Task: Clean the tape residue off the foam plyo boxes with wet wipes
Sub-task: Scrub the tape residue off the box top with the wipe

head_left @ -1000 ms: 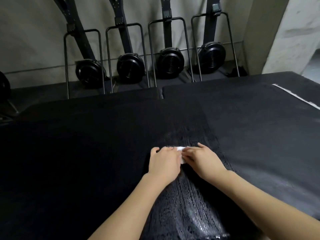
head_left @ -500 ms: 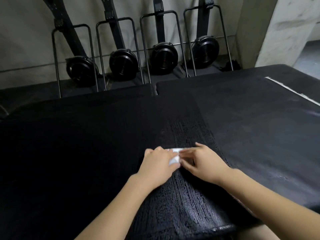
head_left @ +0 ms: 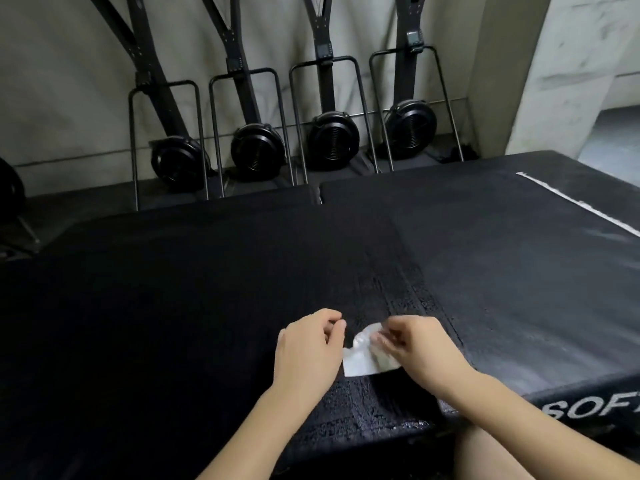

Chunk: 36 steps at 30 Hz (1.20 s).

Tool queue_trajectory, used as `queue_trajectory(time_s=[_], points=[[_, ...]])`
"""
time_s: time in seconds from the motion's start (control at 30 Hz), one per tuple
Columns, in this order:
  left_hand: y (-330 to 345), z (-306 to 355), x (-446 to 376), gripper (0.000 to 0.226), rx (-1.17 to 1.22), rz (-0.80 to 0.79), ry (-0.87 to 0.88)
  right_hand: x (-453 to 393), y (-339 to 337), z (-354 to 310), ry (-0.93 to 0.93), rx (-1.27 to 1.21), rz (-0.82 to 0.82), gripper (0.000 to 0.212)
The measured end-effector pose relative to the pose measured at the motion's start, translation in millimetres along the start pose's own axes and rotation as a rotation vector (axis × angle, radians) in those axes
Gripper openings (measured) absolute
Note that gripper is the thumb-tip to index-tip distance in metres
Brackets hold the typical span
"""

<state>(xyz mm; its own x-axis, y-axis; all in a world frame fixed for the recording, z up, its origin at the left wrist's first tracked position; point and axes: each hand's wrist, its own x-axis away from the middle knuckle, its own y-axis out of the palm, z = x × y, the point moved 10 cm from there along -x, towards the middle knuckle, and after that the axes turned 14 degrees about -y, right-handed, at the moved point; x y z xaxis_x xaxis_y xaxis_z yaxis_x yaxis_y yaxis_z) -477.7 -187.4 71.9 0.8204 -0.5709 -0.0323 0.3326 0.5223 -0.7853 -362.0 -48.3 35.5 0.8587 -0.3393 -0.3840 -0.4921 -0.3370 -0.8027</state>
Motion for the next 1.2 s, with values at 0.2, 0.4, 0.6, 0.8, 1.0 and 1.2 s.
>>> queue_trajectory(time_s=[0.2,0.4,0.6,0.8,1.0,1.2], points=[[41.4,20.8,39.5,0.026,-0.278,0.019,0.460,21.1,10.6,-17.7,-0.248,0.133,0.081,0.015],[65.1,24.2,10.8,0.018,-0.403,0.061,0.495,3.7,29.2,-10.3,-0.350,0.184,-0.006,0.020],[73.4,20.8,-59.0,0.010,-0.494,0.074,0.439,-61.3,46.3,16.7,-0.373,0.253,-0.077,0.029],[85.7,28.3,-151.3,0.014,-0.585,0.055,0.435,-147.8,68.5,55.7,-0.412,0.208,-0.083,0.021],[86.3,32.4,-226.2,0.023,-0.612,0.060,0.446,-211.0,82.4,86.7,-0.361,0.158,-0.115,0.037],[79.1,37.4,-149.5,0.013,-0.605,-0.077,0.573,-149.7,57.7,56.1,-0.417,0.113,-0.177,0.028]])
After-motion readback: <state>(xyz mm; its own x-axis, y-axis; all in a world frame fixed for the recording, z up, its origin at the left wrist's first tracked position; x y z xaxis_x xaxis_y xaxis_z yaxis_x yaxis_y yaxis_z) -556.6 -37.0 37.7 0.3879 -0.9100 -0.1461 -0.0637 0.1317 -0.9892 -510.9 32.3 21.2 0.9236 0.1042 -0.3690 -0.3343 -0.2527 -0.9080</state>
